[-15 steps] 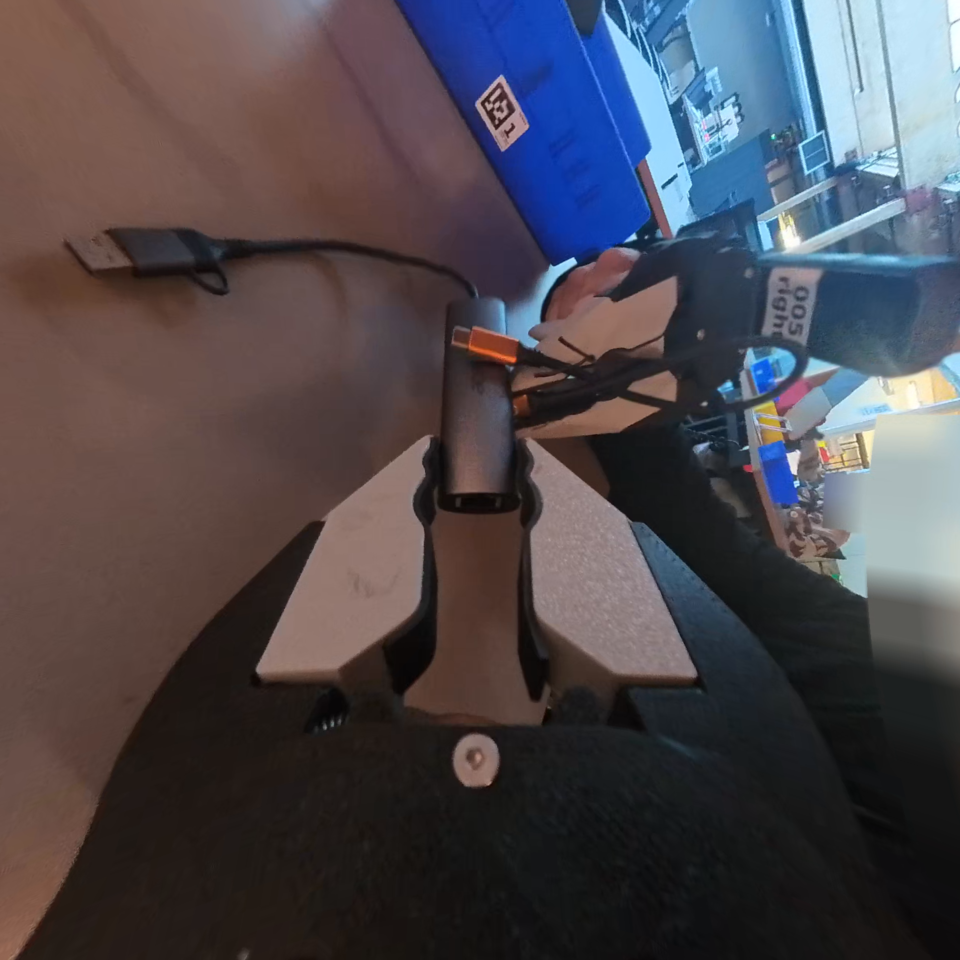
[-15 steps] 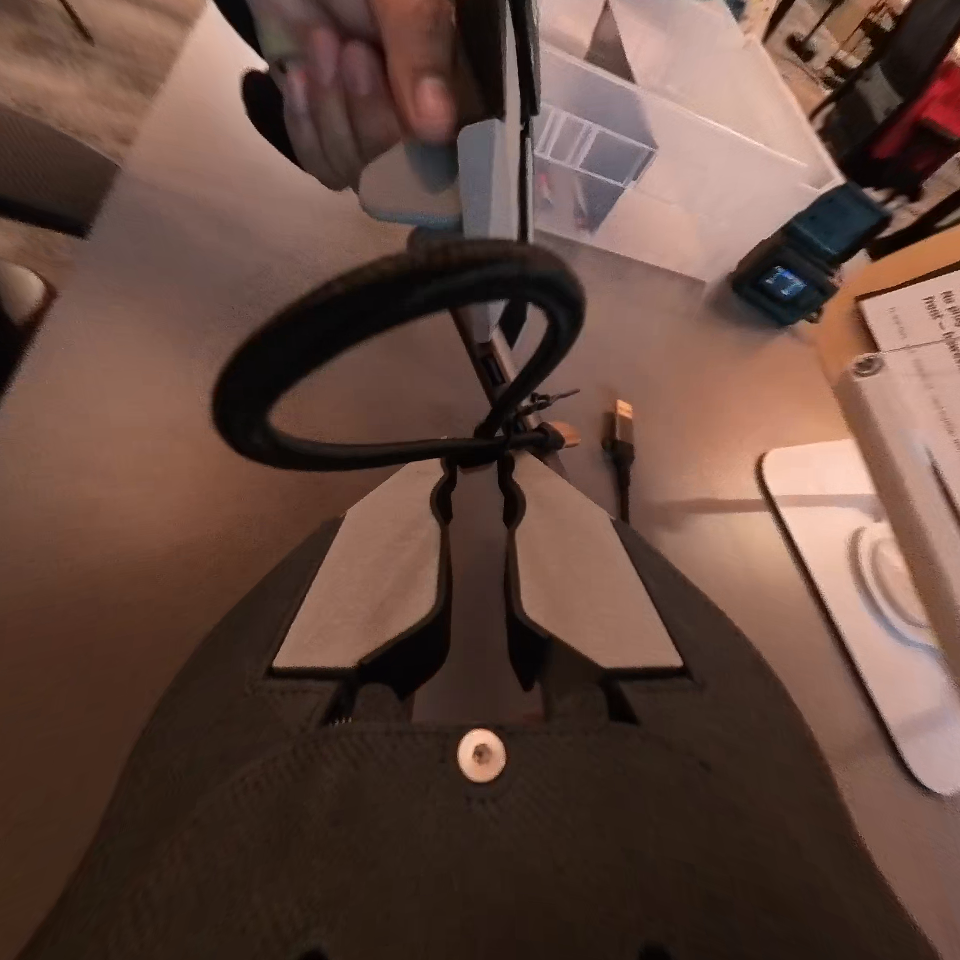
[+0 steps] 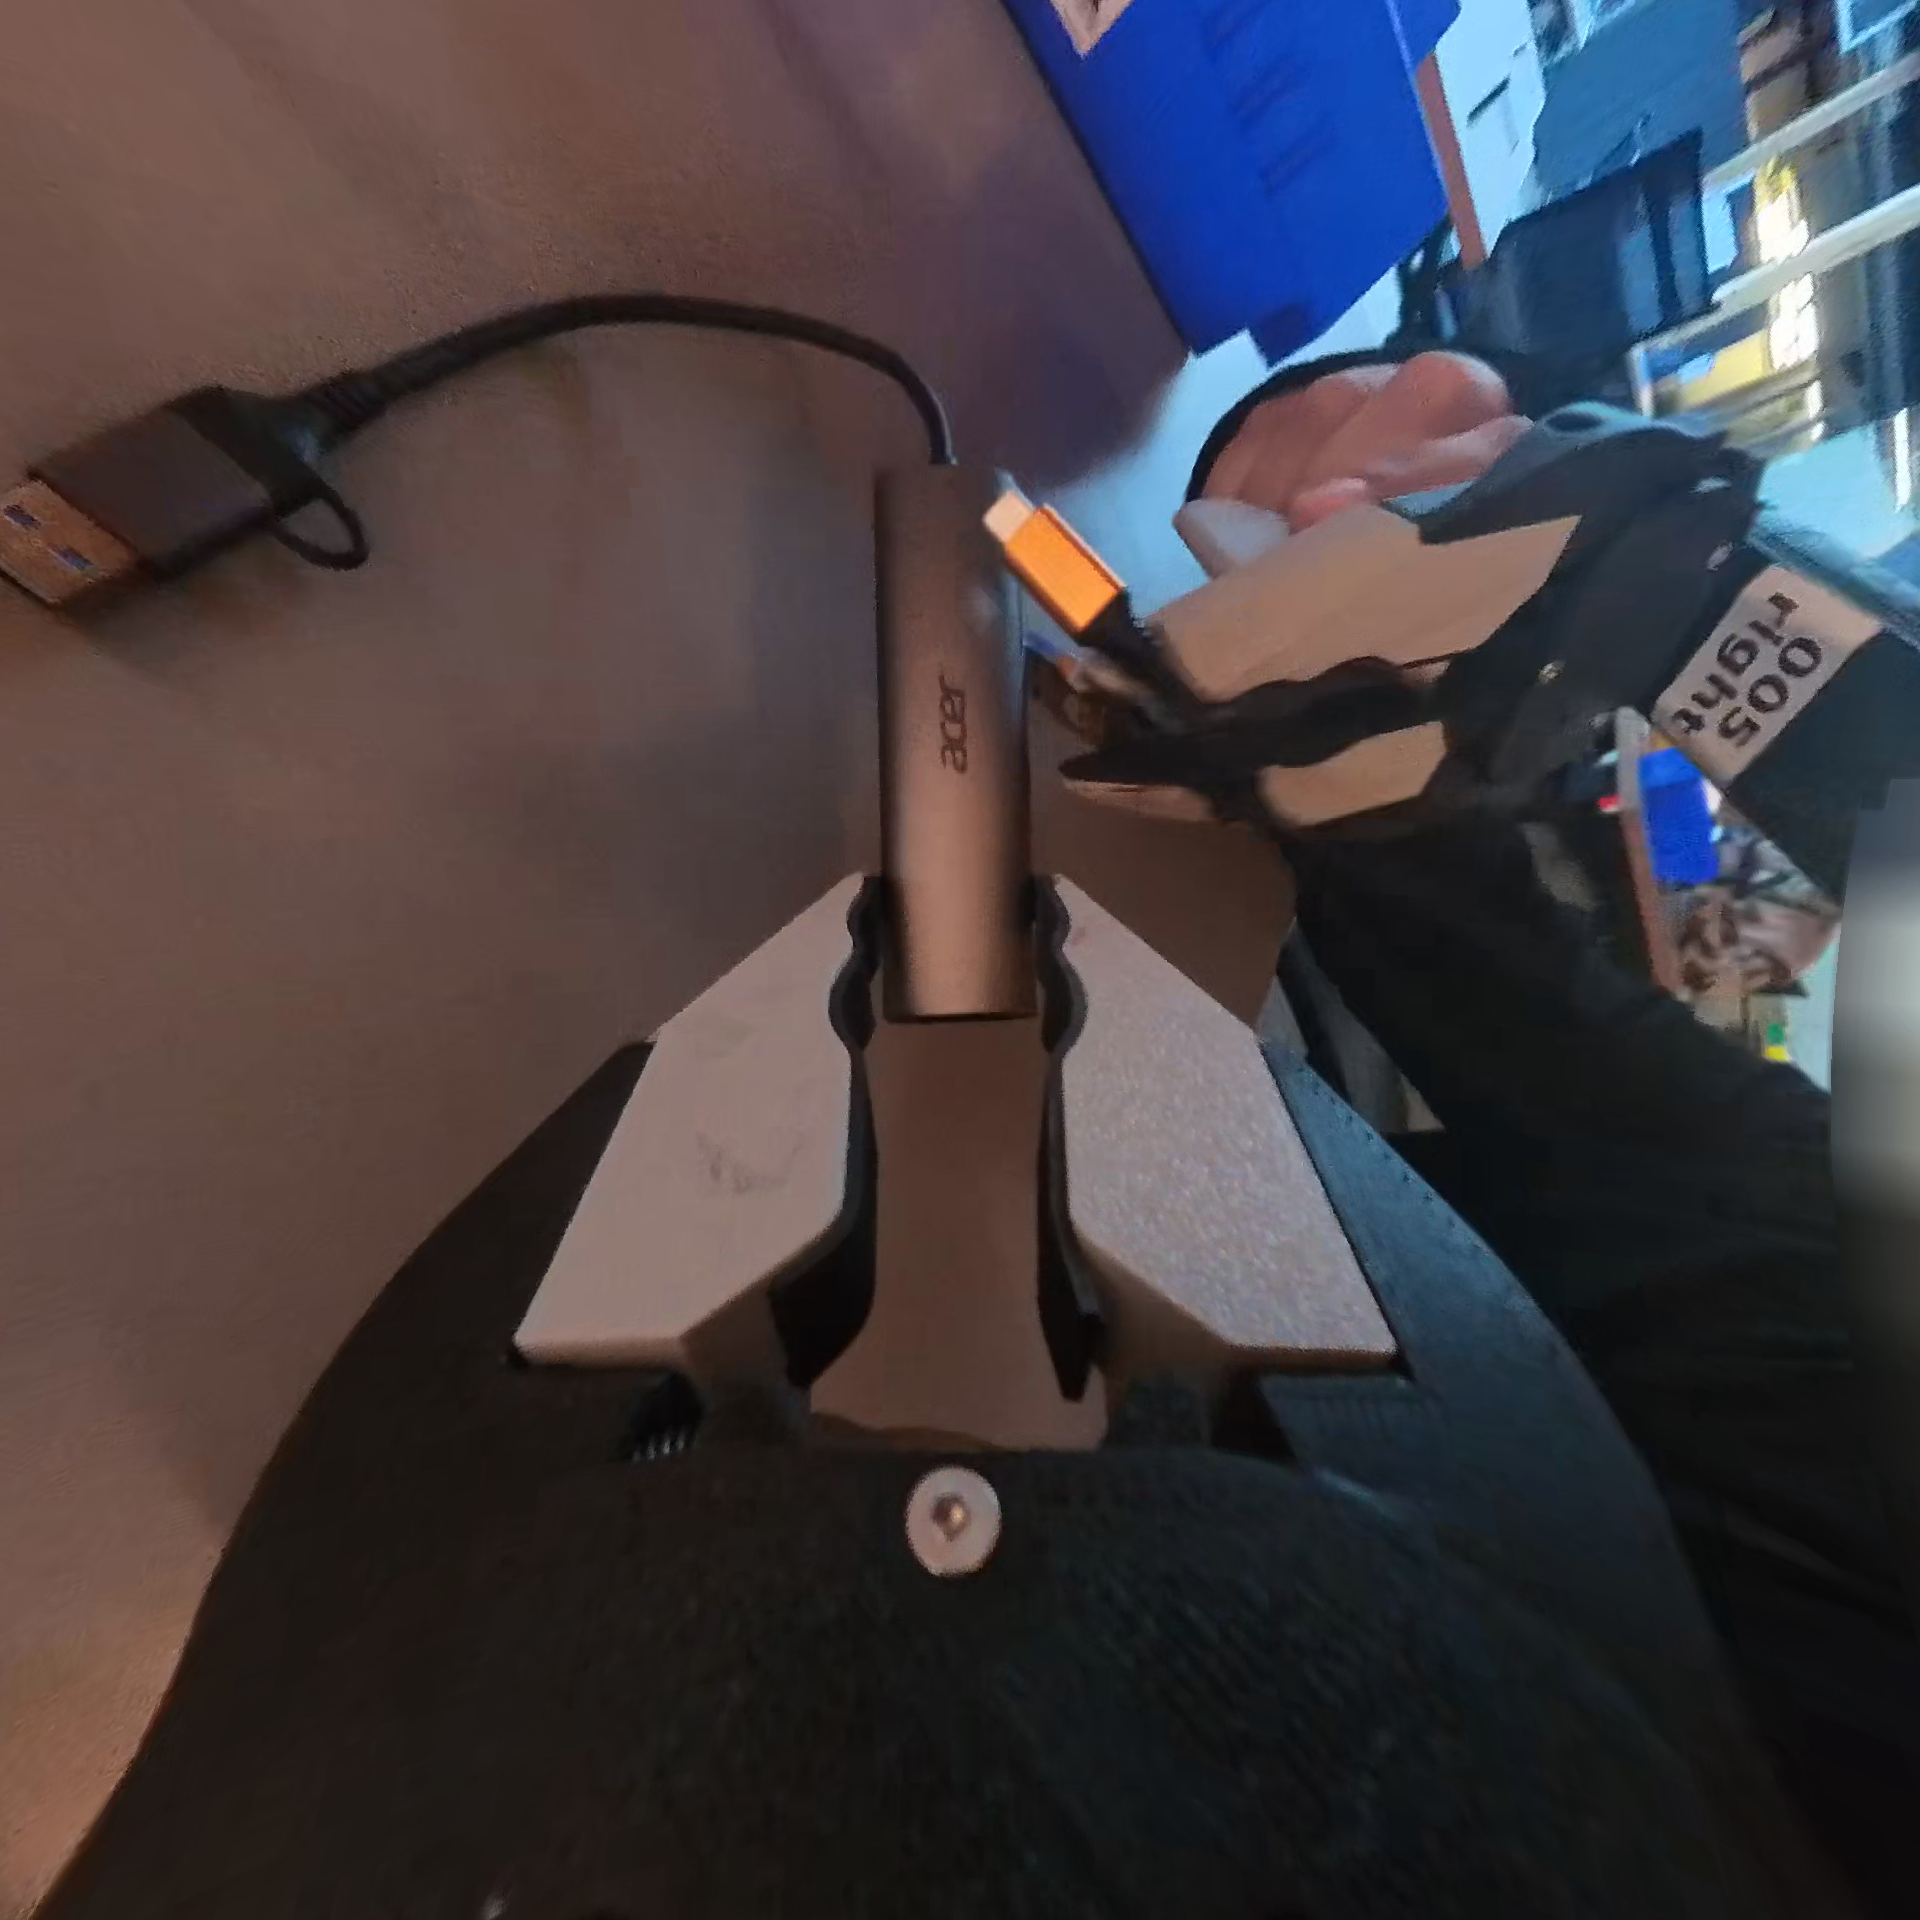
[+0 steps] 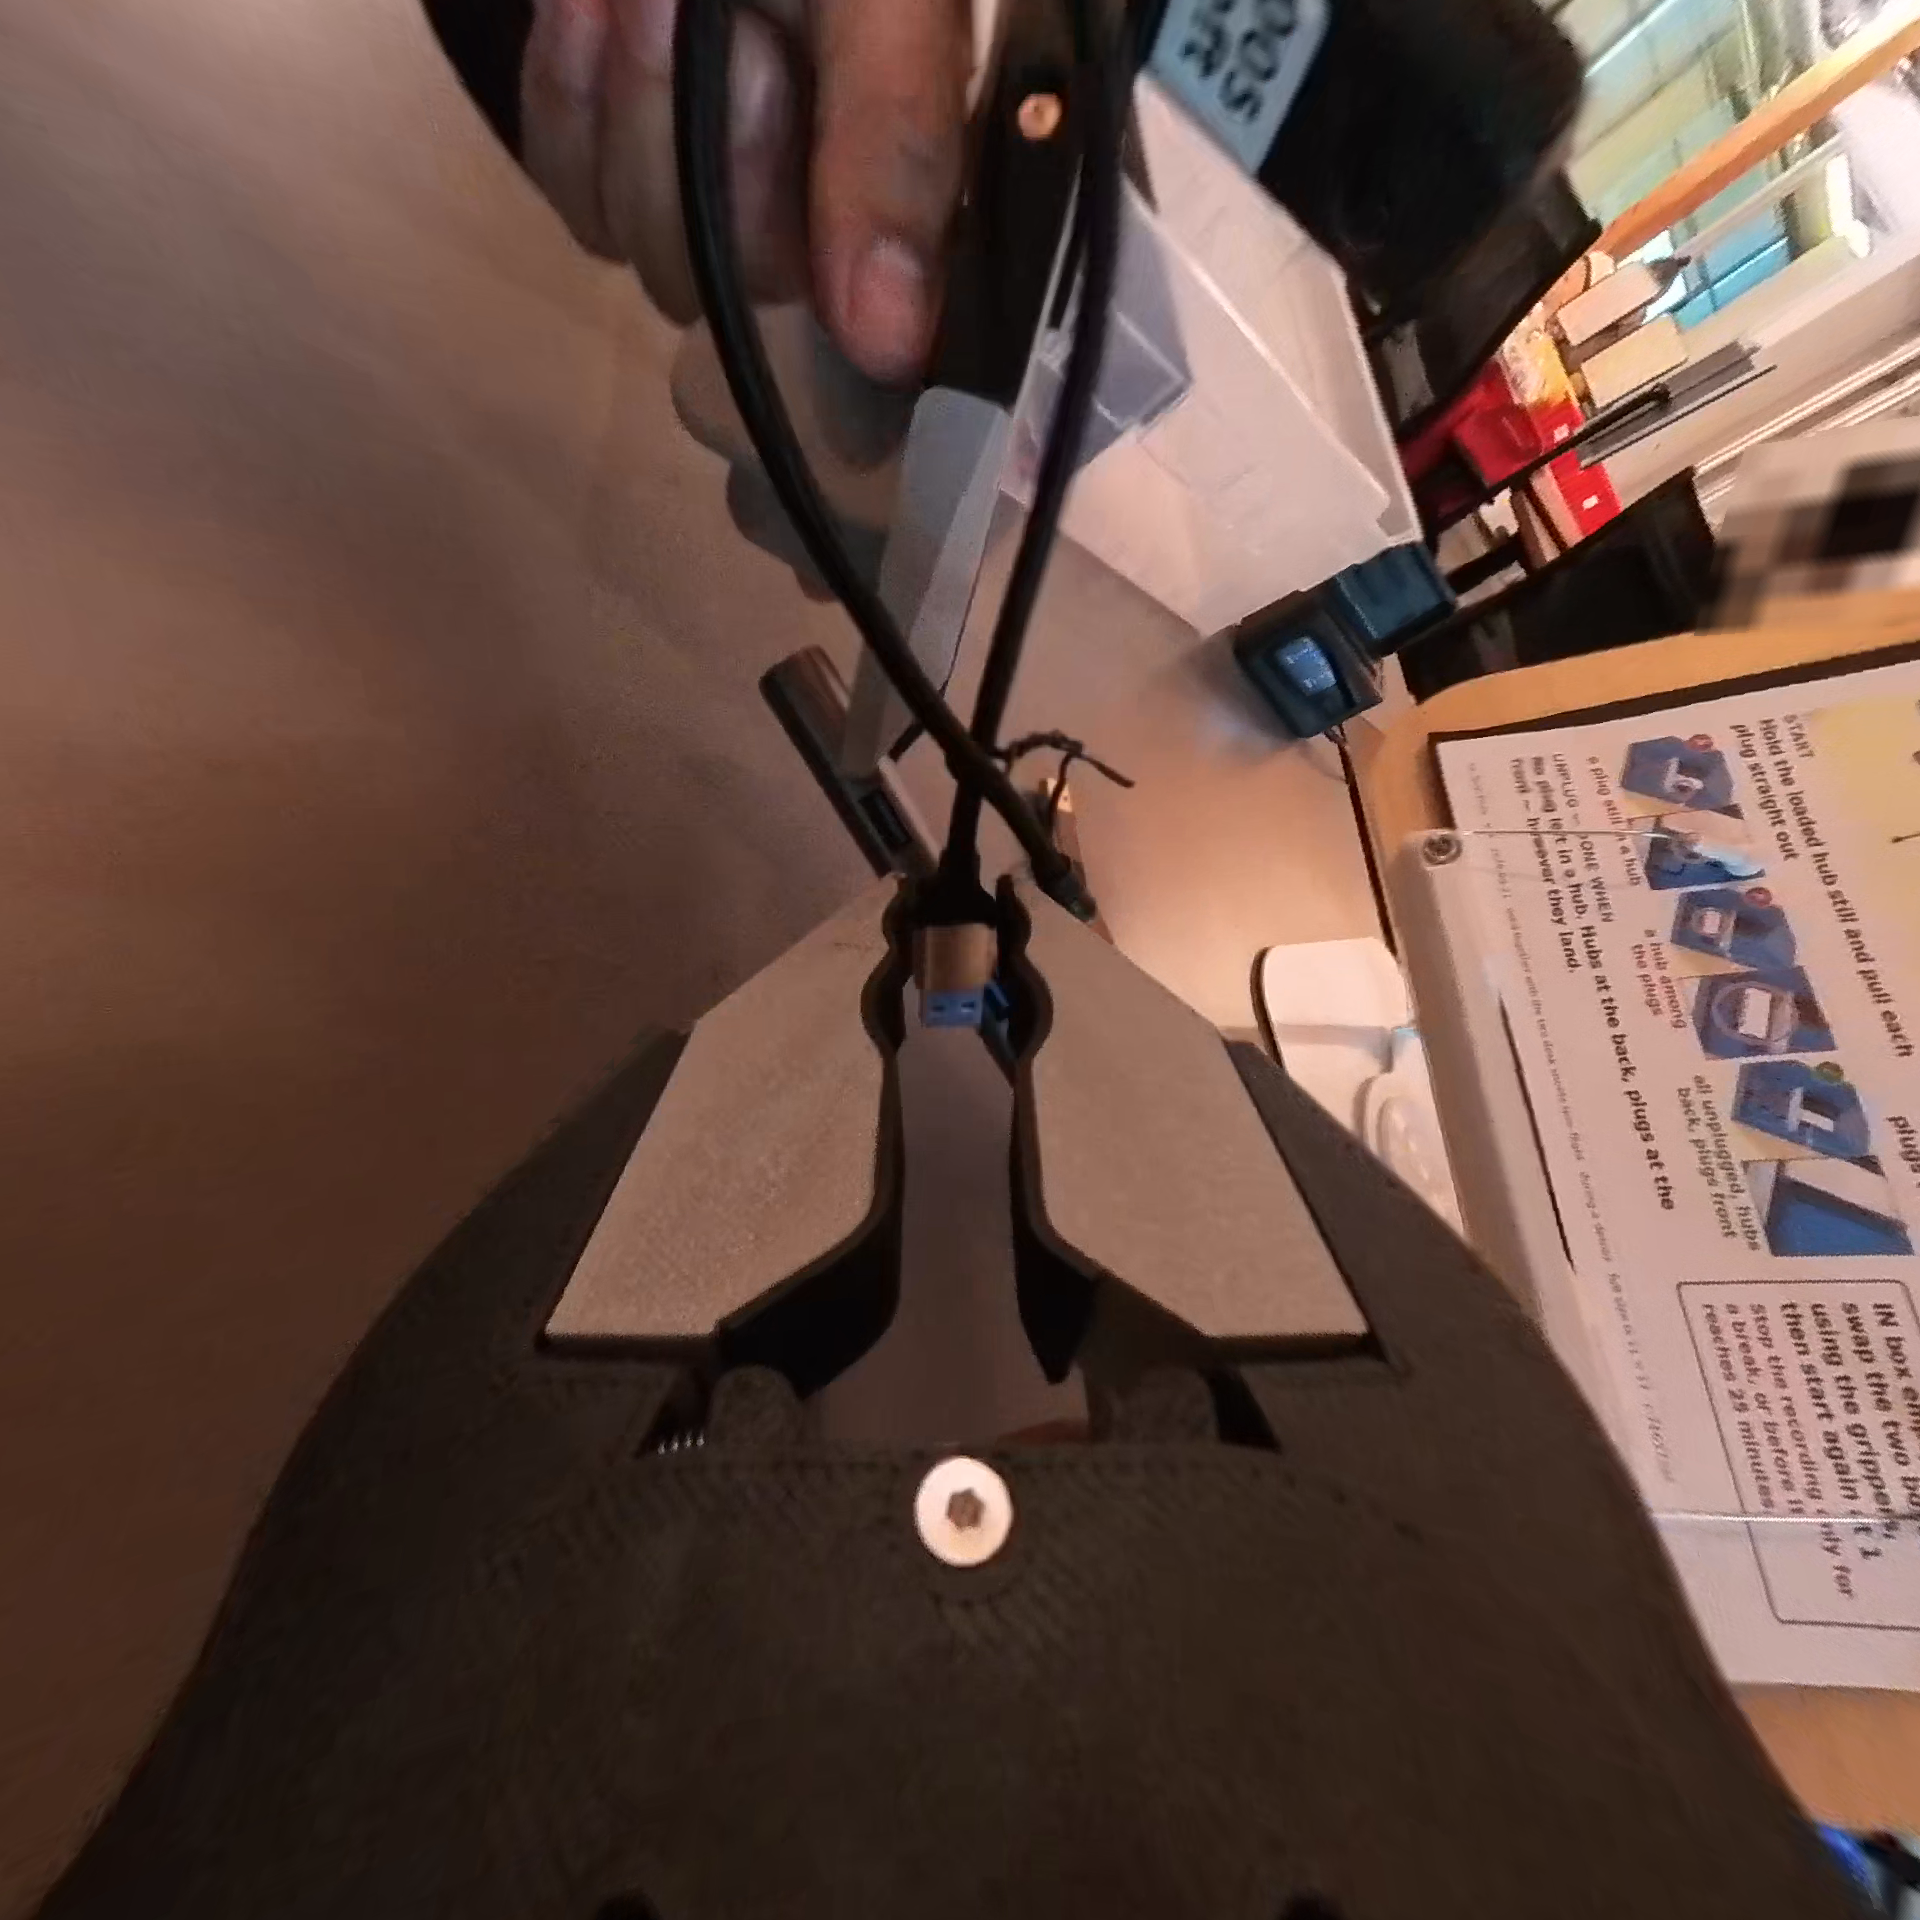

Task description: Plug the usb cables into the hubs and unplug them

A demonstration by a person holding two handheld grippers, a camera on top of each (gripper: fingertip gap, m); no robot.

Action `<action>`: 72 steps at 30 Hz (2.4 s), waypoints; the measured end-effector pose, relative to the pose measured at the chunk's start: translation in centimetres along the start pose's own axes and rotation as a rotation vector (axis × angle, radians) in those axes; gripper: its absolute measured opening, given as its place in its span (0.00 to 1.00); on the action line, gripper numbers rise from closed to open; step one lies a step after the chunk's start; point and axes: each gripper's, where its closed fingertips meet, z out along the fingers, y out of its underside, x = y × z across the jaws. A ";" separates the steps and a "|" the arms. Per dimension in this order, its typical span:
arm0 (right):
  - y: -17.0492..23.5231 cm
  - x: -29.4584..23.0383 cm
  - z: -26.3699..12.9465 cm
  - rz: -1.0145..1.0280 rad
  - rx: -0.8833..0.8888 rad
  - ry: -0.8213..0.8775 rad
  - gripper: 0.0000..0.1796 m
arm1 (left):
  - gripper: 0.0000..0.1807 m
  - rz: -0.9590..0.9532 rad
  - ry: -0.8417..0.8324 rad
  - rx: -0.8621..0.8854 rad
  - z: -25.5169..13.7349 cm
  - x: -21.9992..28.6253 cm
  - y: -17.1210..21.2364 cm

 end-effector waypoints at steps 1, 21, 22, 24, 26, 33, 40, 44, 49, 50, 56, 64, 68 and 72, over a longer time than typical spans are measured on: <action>0.2 -0.4 0.3 -0.011 -0.015 -0.010 0.07 | 0.15 0.010 -0.006 -0.021 0.1 0.2 0.1; 0.9 0.2 0.5 0.108 -0.005 -0.039 0.08 | 0.29 0.403 -0.093 -0.057 -2.0 3.0 -1.7; 0.9 0.6 0.2 0.152 0.025 -0.046 0.08 | 0.32 0.495 -0.154 -0.046 -2.4 2.5 -1.7; 0.8 1.0 -0.3 0.227 0.074 -0.079 0.08 | 0.35 0.658 -0.271 -0.002 -2.9 1.8 -1.9; 0.9 0.8 -0.4 0.260 0.095 -0.118 0.08 | 0.26 0.799 -0.355 0.095 -3.2 2.1 -2.8; 0.5 -0.1 -0.9 0.318 0.143 -0.216 0.09 | 0.20 1.058 -0.394 0.118 -1.4 3.5 -2.5; 0.3 -1.4 -0.5 0.329 0.135 -0.290 0.09 | 0.08 1.166 -0.367 0.038 1.1 4.4 -1.4; 1.0 -1.5 -0.4 0.345 0.121 -0.306 0.10 | 0.08 1.244 -0.458 0.020 1.8 3.3 -1.5; 3.4 -1.0 -0.5 0.378 0.016 -0.293 0.19 | 0.08 1.341 -0.595 0.100 1.8 1.8 -1.9; 4.2 -1.0 -0.5 0.382 -0.020 -0.294 0.22 | 0.08 1.360 -0.620 0.122 1.8 1.4 -2.0; 8.2 -1.9 -1.8 0.320 -0.252 -0.294 0.35 | 0.08 1.559 -0.809 0.196 2.4 -0.6 -1.5; 7.0 -0.4 -6.1 0.374 -0.181 -0.208 0.35 | 0.08 1.354 -0.845 0.228 0.9 -2.6 -3.0; 5.7 -0.3 -7.3 0.370 -0.151 -0.171 0.28 | 0.08 1.194 -0.791 0.311 -0.9 -2.9 -3.9; 6.5 -1.5 -6.4 0.244 -0.346 -0.259 0.27 | 0.08 1.209 -0.768 0.319 -1.2 -2.7 -3.9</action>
